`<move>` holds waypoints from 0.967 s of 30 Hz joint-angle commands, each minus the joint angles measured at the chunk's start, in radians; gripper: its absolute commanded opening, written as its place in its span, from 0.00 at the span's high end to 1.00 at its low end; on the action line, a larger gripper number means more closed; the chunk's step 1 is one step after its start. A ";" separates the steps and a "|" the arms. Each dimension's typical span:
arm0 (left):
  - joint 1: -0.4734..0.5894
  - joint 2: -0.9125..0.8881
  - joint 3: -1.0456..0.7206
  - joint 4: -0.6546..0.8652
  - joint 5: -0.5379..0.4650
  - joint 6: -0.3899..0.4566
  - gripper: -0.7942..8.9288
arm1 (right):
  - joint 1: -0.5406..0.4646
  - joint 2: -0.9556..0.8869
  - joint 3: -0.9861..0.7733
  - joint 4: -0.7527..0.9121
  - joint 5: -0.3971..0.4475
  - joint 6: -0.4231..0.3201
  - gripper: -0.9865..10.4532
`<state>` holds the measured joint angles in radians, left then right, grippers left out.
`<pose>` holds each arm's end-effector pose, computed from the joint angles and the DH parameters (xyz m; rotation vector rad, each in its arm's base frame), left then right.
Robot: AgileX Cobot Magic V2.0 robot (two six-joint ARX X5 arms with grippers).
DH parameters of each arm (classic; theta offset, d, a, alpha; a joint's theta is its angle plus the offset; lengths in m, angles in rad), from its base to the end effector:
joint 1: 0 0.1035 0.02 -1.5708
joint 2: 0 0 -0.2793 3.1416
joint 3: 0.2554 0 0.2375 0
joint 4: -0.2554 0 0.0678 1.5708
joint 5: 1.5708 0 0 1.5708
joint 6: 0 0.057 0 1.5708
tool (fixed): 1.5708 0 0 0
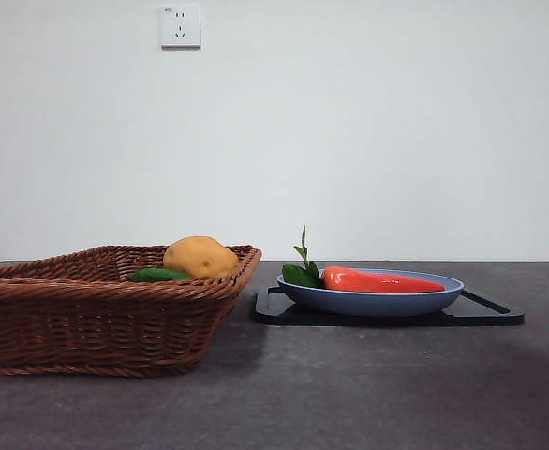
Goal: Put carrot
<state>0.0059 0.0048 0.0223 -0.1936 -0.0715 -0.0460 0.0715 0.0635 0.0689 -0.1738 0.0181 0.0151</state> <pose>0.0921 0.0046 0.1470 -0.0401 0.1742 0.0812 0.0936 0.0057 0.1615 0.0075 0.1686 0.0520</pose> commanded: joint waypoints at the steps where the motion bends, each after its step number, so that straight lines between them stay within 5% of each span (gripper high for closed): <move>1: 0.003 -0.003 -0.011 0.006 -0.002 -0.005 0.91 | 0.000 -0.031 -0.031 0.018 -0.001 0.013 0.91; 29: 0.003 -0.003 -0.011 0.006 -0.002 -0.004 0.91 | 0.000 -0.064 -0.060 0.009 -0.013 0.021 0.91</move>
<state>0.0059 0.0044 0.0223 -0.1936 -0.0715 -0.0460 0.0715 0.0040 0.0147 -0.1715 0.0071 0.0277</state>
